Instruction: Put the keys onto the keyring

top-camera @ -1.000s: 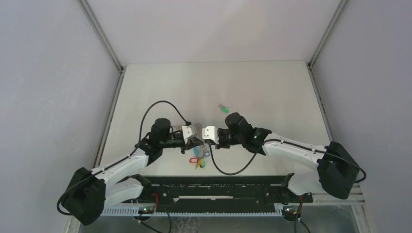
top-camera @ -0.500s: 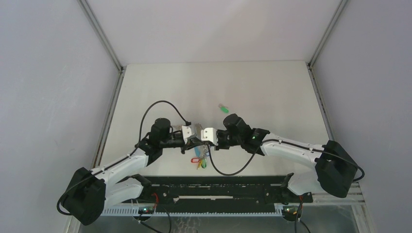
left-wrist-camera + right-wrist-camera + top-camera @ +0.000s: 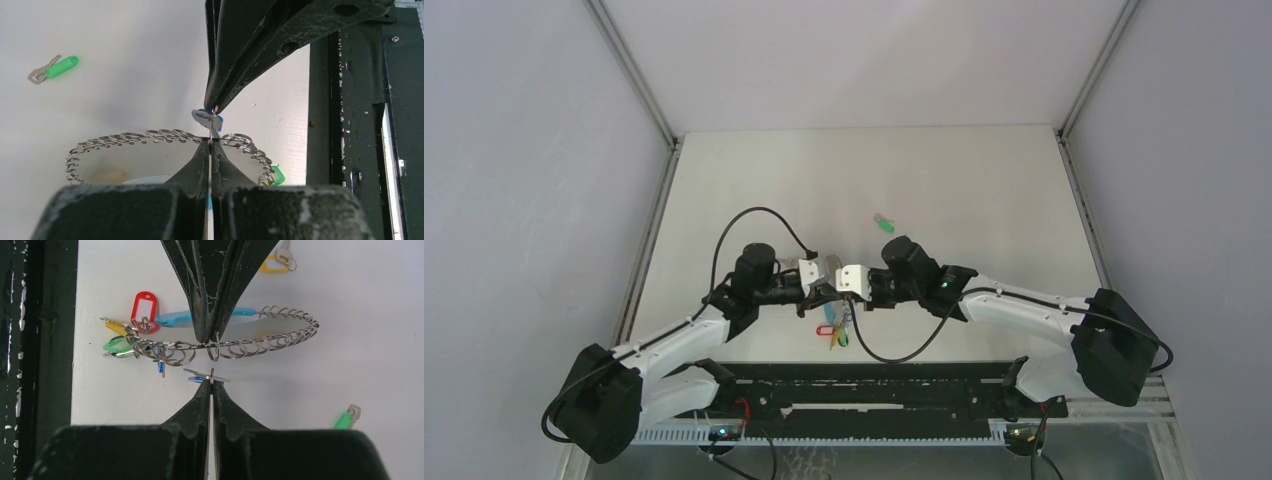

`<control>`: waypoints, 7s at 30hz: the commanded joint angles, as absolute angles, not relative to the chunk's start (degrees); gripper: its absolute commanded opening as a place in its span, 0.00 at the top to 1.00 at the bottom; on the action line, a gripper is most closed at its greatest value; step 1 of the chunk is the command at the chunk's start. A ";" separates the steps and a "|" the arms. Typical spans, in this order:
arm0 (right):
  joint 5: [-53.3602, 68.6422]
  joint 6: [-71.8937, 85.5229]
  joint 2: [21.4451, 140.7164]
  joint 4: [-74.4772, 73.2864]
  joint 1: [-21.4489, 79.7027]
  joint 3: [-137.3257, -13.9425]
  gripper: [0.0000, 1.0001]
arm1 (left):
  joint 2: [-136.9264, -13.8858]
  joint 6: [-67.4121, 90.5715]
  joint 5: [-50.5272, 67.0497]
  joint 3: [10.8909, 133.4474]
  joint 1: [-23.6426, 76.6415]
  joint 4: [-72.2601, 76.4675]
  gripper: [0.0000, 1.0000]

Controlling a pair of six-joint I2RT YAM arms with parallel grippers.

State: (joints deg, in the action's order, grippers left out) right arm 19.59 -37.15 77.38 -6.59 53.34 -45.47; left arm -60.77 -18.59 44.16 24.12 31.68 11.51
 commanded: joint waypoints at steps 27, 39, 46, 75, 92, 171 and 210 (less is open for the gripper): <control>19.01 -37.05 74.86 -5.09 54.58 -47.81 1.00 | -61.43 -18.22 46.32 28.19 31.46 13.98 1.00; 19.34 -36.74 75.60 -5.27 54.55 -48.44 1.00 | -61.70 -18.21 46.75 28.32 31.48 13.99 1.00; 19.97 -36.65 75.94 -5.54 54.66 -48.89 1.00 | -61.79 -18.20 46.76 28.43 31.46 13.96 1.00; 20.04 -36.11 76.11 -7.56 54.84 -49.30 1.00 | -61.54 -18.26 46.19 28.28 31.47 13.89 1.00; 19.16 -35.63 76.76 -7.37 55.10 -49.85 1.00 | -61.62 -18.28 46.76 28.32 31.48 13.90 1.00; 22.68 -33.55 75.94 -11.97 53.83 -50.81 1.00 | -61.70 -20.65 49.88 29.23 31.47 11.81 1.00; 20.00 -31.56 75.64 -11.10 53.99 -51.24 1.00 | -62.84 -20.45 49.83 29.53 31.47 11.72 1.00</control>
State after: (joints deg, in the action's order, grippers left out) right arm 20.67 -32.91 77.89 -12.25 54.00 -48.51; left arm -62.87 -19.70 48.27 25.52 31.68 9.69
